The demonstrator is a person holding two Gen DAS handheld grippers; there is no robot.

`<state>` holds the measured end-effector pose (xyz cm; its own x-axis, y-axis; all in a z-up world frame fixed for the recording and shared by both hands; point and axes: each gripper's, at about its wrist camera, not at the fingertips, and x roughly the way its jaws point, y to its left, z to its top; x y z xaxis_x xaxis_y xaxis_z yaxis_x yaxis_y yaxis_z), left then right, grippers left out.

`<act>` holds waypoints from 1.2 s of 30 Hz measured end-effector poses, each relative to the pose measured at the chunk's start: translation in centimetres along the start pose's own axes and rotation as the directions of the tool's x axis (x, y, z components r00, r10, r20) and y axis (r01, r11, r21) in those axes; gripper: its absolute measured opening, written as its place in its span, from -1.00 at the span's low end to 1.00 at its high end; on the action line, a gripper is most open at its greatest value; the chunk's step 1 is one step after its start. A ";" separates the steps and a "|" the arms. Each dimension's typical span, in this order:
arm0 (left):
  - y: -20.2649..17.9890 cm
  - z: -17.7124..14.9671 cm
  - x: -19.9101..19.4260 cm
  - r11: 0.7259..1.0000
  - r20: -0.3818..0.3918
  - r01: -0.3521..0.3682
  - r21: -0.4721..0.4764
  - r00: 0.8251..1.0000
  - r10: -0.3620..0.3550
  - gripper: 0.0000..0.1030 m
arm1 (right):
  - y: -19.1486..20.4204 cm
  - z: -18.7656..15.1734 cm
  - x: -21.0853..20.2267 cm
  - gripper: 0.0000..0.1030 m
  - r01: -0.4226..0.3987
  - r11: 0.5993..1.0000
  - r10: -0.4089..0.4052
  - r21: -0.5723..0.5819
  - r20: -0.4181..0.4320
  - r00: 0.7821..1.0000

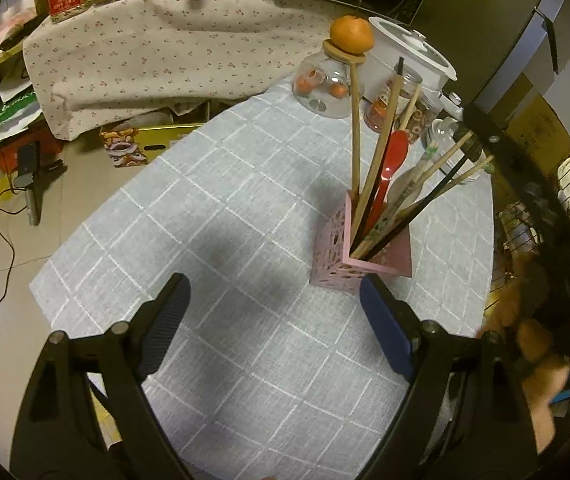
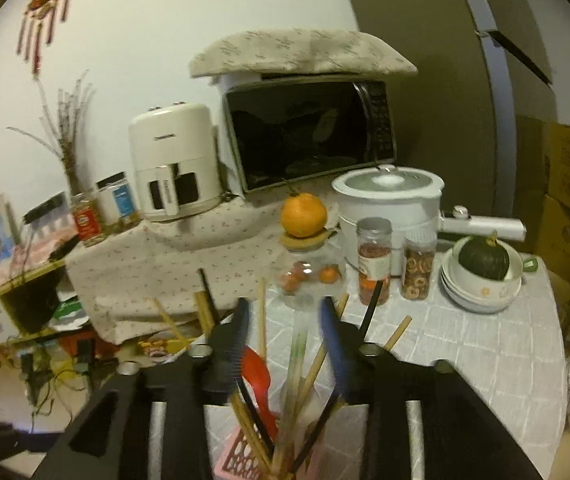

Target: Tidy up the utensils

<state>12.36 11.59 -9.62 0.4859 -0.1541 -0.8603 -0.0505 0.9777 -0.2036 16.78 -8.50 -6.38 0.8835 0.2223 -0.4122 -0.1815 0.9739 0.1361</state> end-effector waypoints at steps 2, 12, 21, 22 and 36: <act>-0.3 -0.2 -0.2 1.000 0.005 -0.002 0.002 1.000 0.002 0.68 | -0.3 0.5 -1.3 0.03 -0.015 1.000 0.015 -0.009 -0.010 1.000; -4.2 -1.4 -3.8 0.995 0.100 -0.065 0.082 0.993 0.056 0.97 | -4.3 2.7 -8.8 0.83 0.105 0.994 -0.106 -0.012 -0.085 0.991; -8.3 -3.6 -8.7 0.973 0.260 -0.158 0.169 0.959 0.110 0.98 | -7.4 2.2 -14.0 1.00 0.241 0.969 -0.247 -0.054 -0.260 0.933; -8.6 -3.7 -8.9 0.972 0.269 -0.164 0.168 0.956 0.114 0.98 | -7.2 2.2 -14.5 1.00 0.237 0.969 -0.247 -0.069 -0.256 0.935; -11.2 -5.4 -11.6 0.975 0.361 -0.145 0.169 0.929 0.075 0.99 | -5.8 3.3 -17.7 1.00 0.220 0.964 -0.247 -0.151 -0.190 0.950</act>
<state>2.61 1.64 0.11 0.7631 -0.0183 -0.6461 0.0282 0.9996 0.0050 3.59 -18.27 3.06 0.8022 -0.0203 -0.5966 -0.0460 0.9943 -0.0957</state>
